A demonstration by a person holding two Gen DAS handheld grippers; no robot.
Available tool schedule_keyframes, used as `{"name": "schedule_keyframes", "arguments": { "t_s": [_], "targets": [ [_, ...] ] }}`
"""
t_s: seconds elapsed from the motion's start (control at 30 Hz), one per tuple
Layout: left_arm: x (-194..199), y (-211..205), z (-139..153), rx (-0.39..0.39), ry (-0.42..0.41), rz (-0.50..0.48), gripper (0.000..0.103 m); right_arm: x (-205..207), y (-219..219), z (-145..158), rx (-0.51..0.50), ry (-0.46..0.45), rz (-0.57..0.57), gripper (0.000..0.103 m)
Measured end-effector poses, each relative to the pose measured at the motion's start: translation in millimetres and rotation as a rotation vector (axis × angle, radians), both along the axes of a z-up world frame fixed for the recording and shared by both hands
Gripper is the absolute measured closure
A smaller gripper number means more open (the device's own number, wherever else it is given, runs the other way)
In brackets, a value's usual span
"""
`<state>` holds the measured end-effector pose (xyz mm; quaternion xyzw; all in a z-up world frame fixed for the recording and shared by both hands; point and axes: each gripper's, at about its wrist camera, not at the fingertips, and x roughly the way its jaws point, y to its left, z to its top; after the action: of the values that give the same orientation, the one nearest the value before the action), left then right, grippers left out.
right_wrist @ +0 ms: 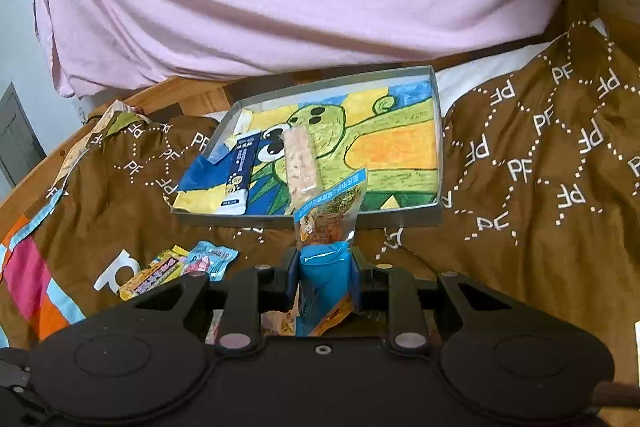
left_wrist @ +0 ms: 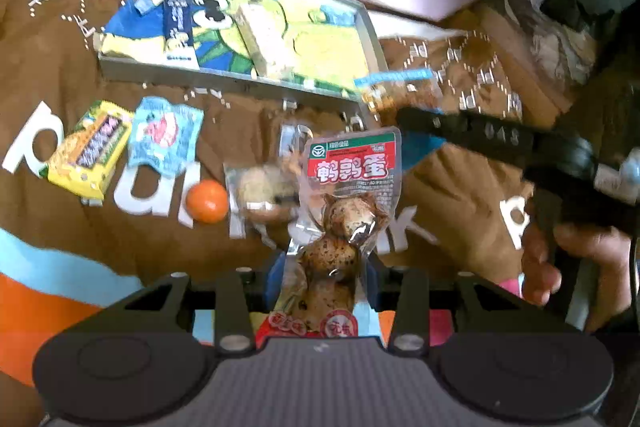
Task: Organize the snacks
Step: 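Carry both packs over the metal tray and lower them inside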
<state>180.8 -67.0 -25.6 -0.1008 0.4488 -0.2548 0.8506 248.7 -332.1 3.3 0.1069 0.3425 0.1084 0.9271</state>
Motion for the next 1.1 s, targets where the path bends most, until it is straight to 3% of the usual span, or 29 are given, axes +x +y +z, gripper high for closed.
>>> {"name": "schedule_keyframes", "arguments": {
  "t_s": [0.27,0.53,0.73,0.87,1.1],
  "targets": [
    [52,-5,18,-0.040,-0.051,0.108,0.059,2,-2,2,-0.036,-0.046,-0.066,0.076],
    [114,-9,26,-0.013,-0.258,0.223,0.059,28,4,2,-0.103,-0.138,-0.102,0.076],
    [156,-17,15,0.014,-0.338,0.284,0.058,49,13,-3,-0.175,-0.177,-0.089,0.076],
    [175,-22,1,0.007,-0.374,0.306,0.058,67,18,-5,-0.161,-0.238,-0.080,0.076],
    [192,-24,-25,0.009,-0.357,0.318,0.058,103,32,-22,-0.136,-0.250,-0.058,0.076]
  ]
}}
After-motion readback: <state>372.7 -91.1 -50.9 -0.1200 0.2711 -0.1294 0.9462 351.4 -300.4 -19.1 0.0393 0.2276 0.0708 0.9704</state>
